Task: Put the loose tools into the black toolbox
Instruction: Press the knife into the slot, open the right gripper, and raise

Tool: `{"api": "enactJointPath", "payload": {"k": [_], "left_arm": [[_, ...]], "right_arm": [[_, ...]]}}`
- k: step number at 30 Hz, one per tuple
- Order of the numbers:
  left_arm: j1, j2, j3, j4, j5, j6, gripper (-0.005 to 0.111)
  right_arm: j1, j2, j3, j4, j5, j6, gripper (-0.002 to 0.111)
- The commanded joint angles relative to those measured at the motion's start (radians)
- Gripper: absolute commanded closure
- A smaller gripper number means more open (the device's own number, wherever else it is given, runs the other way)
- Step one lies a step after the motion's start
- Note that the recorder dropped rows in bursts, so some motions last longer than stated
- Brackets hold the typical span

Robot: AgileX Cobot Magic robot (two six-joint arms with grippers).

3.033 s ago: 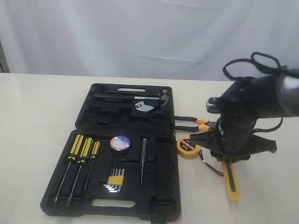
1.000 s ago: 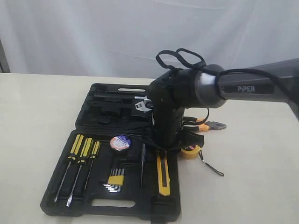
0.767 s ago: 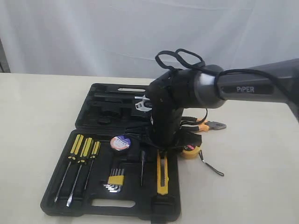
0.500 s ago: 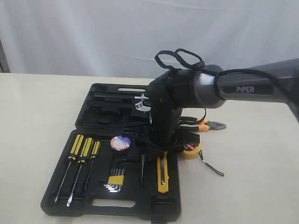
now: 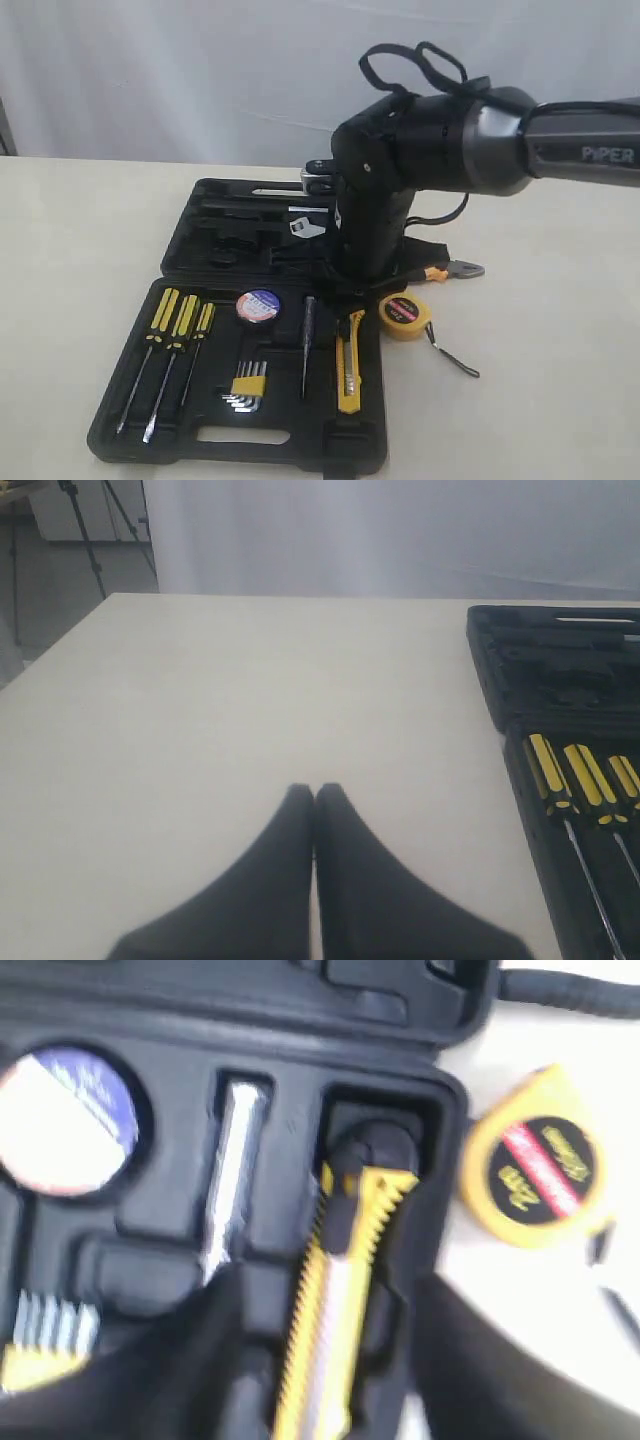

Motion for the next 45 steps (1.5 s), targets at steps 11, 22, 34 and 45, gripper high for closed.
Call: {"api": "enactJointPath", "payload": {"k": [11, 22, 34, 45], "left_arm": [[-0.005, -0.001, 0.003, -0.01, -0.01, -0.002, 0.107], [-0.005, -0.001, 0.003, -0.01, -0.01, -0.002, 0.107], [-0.005, -0.001, 0.003, -0.01, -0.01, -0.002, 0.107], [-0.005, -0.001, 0.003, -0.01, -0.01, -0.002, 0.107]], "right_arm": [[-0.005, -0.01, 0.002, 0.119, 0.172, -0.333, 0.109], [-0.005, 0.116, 0.002, 0.123, 0.146, -0.349, 0.109], [-0.005, 0.142, 0.002, 0.123, 0.114, -0.36, 0.109], [-0.005, 0.087, 0.0, 0.121, 0.094, -0.36, 0.109]]}}
